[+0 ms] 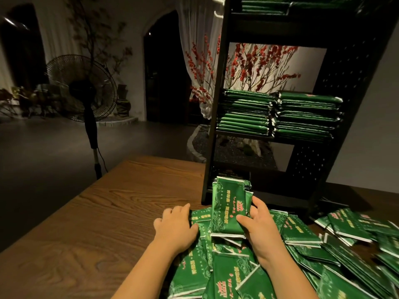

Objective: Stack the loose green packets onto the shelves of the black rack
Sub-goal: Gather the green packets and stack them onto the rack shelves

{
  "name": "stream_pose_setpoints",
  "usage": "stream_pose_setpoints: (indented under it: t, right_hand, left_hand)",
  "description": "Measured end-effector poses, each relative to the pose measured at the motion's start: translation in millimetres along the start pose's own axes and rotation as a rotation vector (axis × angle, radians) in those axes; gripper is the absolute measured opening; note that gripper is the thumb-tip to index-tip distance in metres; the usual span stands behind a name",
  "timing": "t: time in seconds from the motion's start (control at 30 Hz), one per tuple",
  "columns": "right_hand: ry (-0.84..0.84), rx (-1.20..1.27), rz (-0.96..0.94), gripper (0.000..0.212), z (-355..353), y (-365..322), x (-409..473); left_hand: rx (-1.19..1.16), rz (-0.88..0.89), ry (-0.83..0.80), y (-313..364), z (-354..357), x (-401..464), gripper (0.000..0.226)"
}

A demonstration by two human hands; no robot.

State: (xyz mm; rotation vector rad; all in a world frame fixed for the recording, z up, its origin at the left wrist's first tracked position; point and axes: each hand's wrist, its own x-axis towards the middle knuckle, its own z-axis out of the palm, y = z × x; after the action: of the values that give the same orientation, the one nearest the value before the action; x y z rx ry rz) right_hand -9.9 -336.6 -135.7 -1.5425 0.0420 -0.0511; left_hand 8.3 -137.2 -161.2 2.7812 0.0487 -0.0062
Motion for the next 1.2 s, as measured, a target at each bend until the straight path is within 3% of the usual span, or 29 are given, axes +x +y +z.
stream_pose_setpoints:
  t: [0.1,0.23,0.4,0.6,0.77,0.9,0.97,1.1,1.2]
  right_hand:
    - [0.009,-0.005,0.02,0.067,0,0,0]
    - [0.008,0.024,0.033,0.064,0,0,-2]
    - [-0.048,0.104,0.063,0.044,-3,-6,-5]
    - [-0.181,-0.014,0.025,0.043,22,-25,-3]
    - [-0.09,-0.221,-0.037,0.034,68,-27,7]
    - [-0.092,-0.337,-0.116,0.032,106,-21,10]
    - [-0.08,-0.37,-0.159,0.037,118,-18,14]
    - [-0.018,-0.263,-0.133,0.05,120,-3,14]
    - [-0.065,-0.041,0.01,0.041,116,9,17]
  left_hand:
    - [-0.051,-0.054,0.055,-6,0,2,0.059]
    - [-0.435,-0.036,0.207,-20,-6,-4,0.015]
    - [-0.812,-0.009,0.373,-25,-14,-10,0.015]
    - [-1.135,0.092,0.206,-12,-19,-18,0.023]
    - [-1.414,0.037,0.148,-5,-18,-22,0.023]
    - [-1.376,0.022,0.253,-14,-17,-16,0.028]
    - [-1.468,-0.047,0.297,-22,-17,-12,0.03]
    - [-1.888,-0.191,0.209,-26,-20,-11,0.028]
    - [-1.954,-0.217,0.135,-26,-19,-11,0.03]
